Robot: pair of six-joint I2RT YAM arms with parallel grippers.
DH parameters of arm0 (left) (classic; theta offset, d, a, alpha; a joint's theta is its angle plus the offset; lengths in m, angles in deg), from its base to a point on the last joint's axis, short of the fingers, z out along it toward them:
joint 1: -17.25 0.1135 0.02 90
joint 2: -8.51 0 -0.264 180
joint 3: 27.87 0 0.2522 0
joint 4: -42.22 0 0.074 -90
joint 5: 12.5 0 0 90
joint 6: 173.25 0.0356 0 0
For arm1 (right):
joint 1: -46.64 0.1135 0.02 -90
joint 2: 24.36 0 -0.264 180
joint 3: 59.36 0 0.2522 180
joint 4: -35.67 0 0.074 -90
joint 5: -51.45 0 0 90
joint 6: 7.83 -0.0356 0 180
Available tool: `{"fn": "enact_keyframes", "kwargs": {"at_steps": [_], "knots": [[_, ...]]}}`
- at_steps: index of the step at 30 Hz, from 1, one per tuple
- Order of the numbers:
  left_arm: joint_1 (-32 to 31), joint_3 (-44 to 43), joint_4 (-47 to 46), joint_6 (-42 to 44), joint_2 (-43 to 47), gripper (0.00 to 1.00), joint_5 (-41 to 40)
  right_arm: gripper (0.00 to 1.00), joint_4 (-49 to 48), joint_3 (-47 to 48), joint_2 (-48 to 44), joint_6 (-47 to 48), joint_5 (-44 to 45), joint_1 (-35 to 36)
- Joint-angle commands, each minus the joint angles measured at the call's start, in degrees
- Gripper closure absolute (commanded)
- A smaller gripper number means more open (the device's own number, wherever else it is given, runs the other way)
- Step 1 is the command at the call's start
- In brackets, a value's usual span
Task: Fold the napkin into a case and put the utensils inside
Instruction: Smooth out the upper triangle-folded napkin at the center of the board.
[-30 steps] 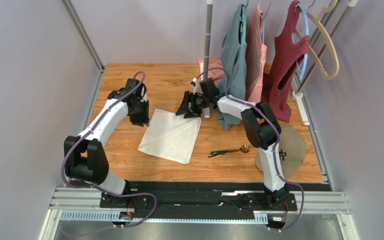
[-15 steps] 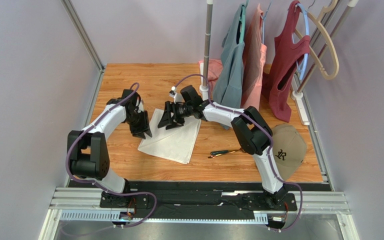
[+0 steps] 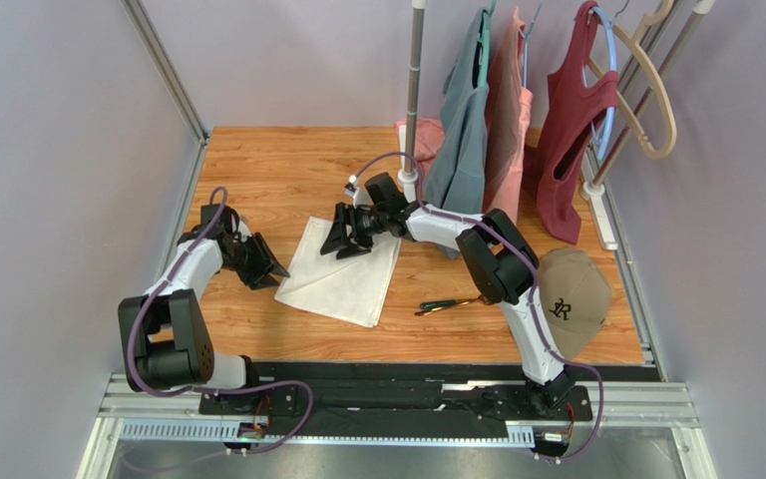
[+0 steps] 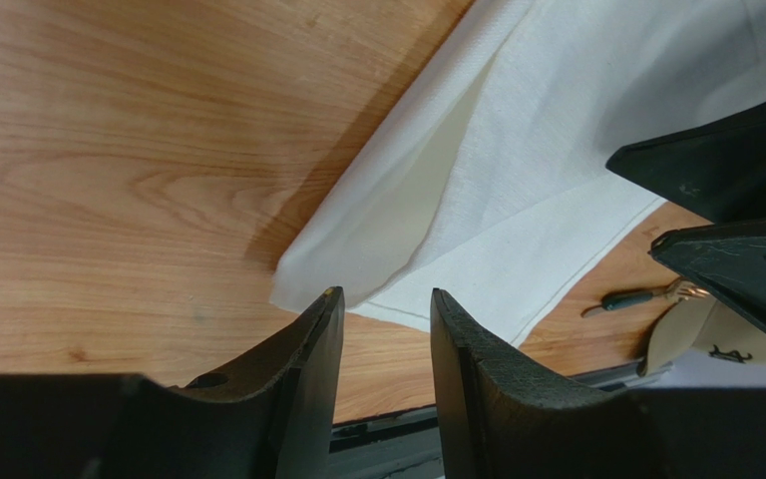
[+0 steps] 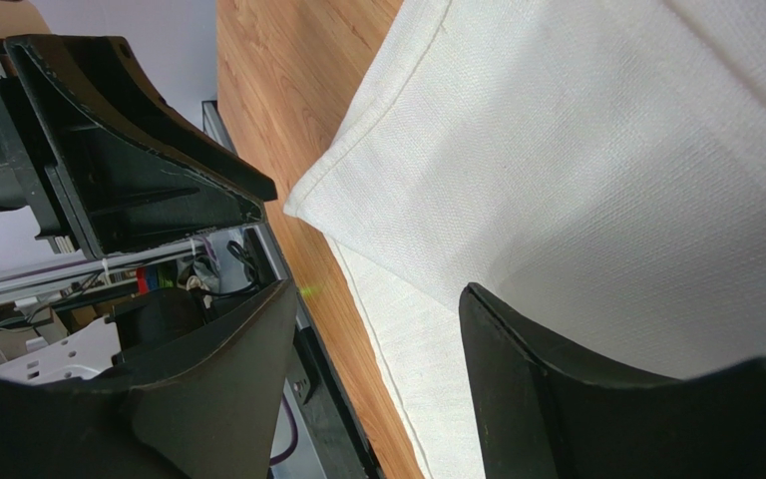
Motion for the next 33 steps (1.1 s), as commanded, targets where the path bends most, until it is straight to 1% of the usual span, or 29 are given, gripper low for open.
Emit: {"fn": "enact_keyframes", "kwargs": {"at_steps": [1,4,8,14,17,18,22,25,27,30,33], "knots": [[0.74,1.36,-6.40,-2.11,-1.46,0.54,7.86,0.35,-3.16,1.99,0.11,-1.20,-1.29,0.29],[0.91,2.60,-7.82,-2.30,-2.42,0.54,7.96,0.35,-3.24,2.08,-0.07,-1.29,-1.12,0.38],[1.26,2.95,-7.47,-2.03,-4.01,0.54,7.16,0.35,-3.24,2.26,0.11,-1.64,-1.03,0.55],[1.97,3.74,-5.72,-2.56,-4.01,0.54,3.04,0.35,-3.24,3.92,1.60,-2.69,-1.29,1.43],[2.14,3.57,-4.14,-3.79,-5.41,0.63,1.63,0.35,-5.44,5.24,2.65,-3.57,-1.29,2.39],[2.15,3.83,-4.39,-4.05,-5.94,0.65,2.76,0.35,-5.61,5.59,3.00,-3.92,-1.29,2.83],[2.23,4.53,-4.92,-4.76,-8.93,0.66,3.12,0.35,-7.11,7.53,4.85,-5.33,-1.47,3.63],[2.23,4.62,-5.10,-5.46,-8.85,0.65,1.81,0.35,-8.07,8.93,6.34,-6.38,-1.73,4.07],[2.23,4.62,-5.01,-5.98,-8.50,0.64,-0.73,0.35,-9.47,9.55,7.48,-7.43,-2.26,4.42],[2.23,4.97,-5.89,-6.08,-8.05,0.64,-0.40,0.35,-10.97,10.16,8.45,-8.49,-2.70,4.51],[2.23,5.50,-5.98,-5.12,-7.88,0.63,-1.98,0.35,-11.94,11.39,9.77,-9.55,-3.58,4.68]]}}
